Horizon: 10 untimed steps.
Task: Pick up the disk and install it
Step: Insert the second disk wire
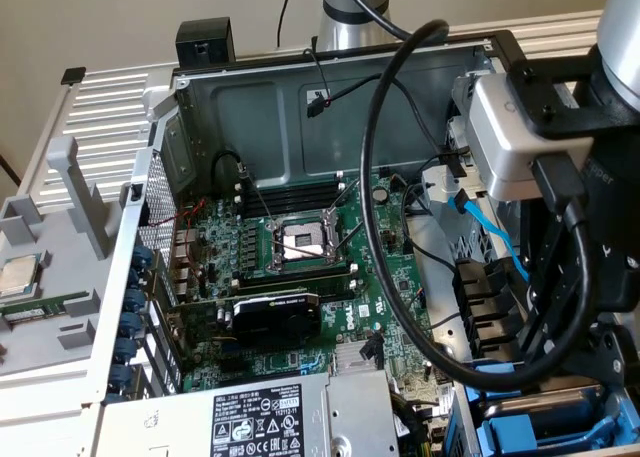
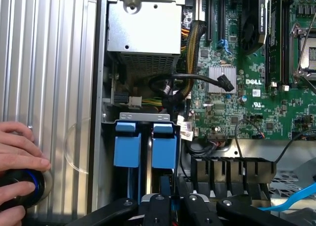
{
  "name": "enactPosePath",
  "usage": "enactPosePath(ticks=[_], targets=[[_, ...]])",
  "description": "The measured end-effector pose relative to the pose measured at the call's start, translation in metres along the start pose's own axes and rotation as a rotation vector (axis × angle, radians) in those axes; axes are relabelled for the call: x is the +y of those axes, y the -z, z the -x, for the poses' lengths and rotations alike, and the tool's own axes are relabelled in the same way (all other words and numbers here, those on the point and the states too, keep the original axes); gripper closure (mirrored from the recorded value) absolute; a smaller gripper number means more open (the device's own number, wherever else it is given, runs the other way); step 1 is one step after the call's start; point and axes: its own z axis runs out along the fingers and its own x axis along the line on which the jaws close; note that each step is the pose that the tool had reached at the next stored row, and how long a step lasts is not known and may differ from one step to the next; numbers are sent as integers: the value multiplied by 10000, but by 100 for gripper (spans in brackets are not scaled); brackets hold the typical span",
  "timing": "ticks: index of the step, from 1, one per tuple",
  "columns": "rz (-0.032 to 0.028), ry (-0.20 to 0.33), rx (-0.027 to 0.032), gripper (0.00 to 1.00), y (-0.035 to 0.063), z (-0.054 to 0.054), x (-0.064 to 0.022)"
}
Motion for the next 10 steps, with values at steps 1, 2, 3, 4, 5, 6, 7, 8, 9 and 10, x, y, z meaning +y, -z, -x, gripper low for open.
enactPosePath(ticks=[1,2,3,4,5,6,7,8,9,10], targets=[[-1,-2,-1,84,0,0,0],[-1,-6,-3,84,1,0,0],[-1,-17,-8,84,1,0,0],[-2,-34,-15,84,0,0,0],[-3,-53,-22,84,1,-1,0],[-3,-73,-26,84,1,0,0],[-4,-101,-29,84,1,-1,0],[-4,-123,-31,84,1,-1,0],[-6,-146,-33,84,1,-1,0],[-6,-147,-34,84,1,-1,0]])
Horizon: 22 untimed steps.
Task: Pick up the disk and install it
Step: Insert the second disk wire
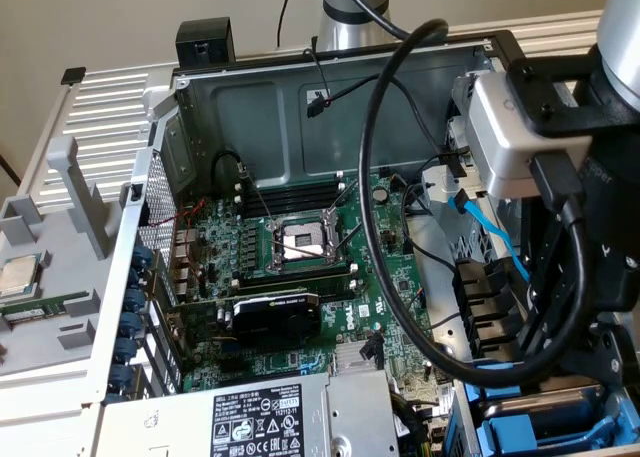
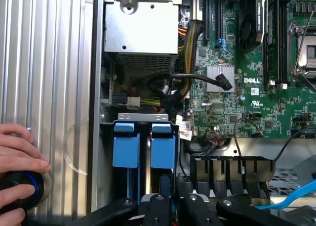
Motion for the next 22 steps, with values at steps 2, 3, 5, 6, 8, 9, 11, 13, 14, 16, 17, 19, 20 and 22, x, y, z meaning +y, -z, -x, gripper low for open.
enactPosePath(ticks=[2,3,5,6,8,9,11,13,14,16,17,19,20,22], targets=[[-1,-1,-3,84,0,-2,0],[-1,-2,-6,84,0,-3,1],[0,-2,-8,84,0,-6,-1],[0,-2,-9,84,0,-5,-2],[0,-1,-9,84,1,-5,-7],[0,-1,-8,84,1,-5,-11],[0,-2,-9,84,1,-9,-11],[0,-7,-13,84,-4,-12,-12],[-1,-10,-24,84,-15,-12,-13],[-1,-10,-24,84,-16,-12,-13],[0,-10,-25,84,-17,-12,-13],[-1,-11,-24,84,-19,-12,-13],[0,-11,-24,84,-20,-12,-13],[0,-11,-26,84,-21,-13,-13]])
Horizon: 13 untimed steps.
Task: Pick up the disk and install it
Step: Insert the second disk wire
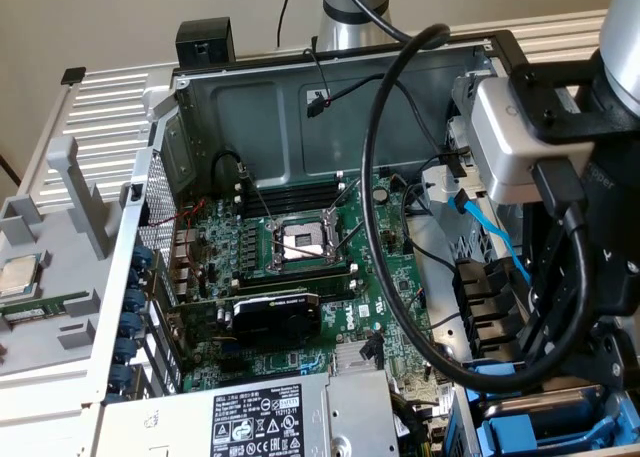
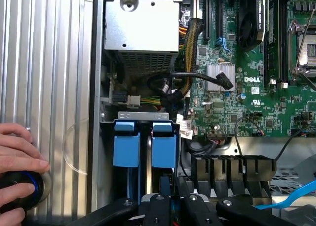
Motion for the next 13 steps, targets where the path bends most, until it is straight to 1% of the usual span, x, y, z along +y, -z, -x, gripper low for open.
enactPosePath(ticks=[13], targets=[[-2,1,-20,84,-4,0,-1]])
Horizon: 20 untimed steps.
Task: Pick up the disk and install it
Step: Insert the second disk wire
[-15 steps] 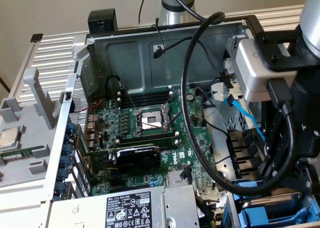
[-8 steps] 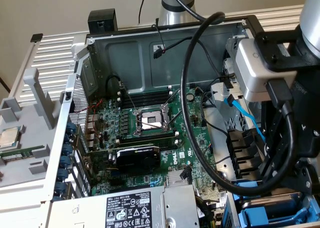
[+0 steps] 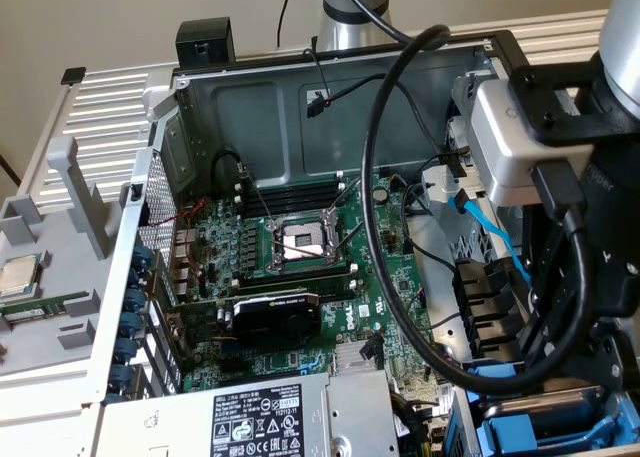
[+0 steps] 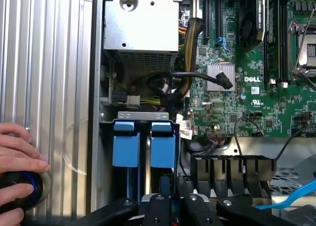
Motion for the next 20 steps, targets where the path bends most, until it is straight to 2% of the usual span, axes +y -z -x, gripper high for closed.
enactPosePath(ticks=[8,20], targets=[[-5,3,-39,84,-3,0,0],[-7,3,-41,84,-3,-1,0]])
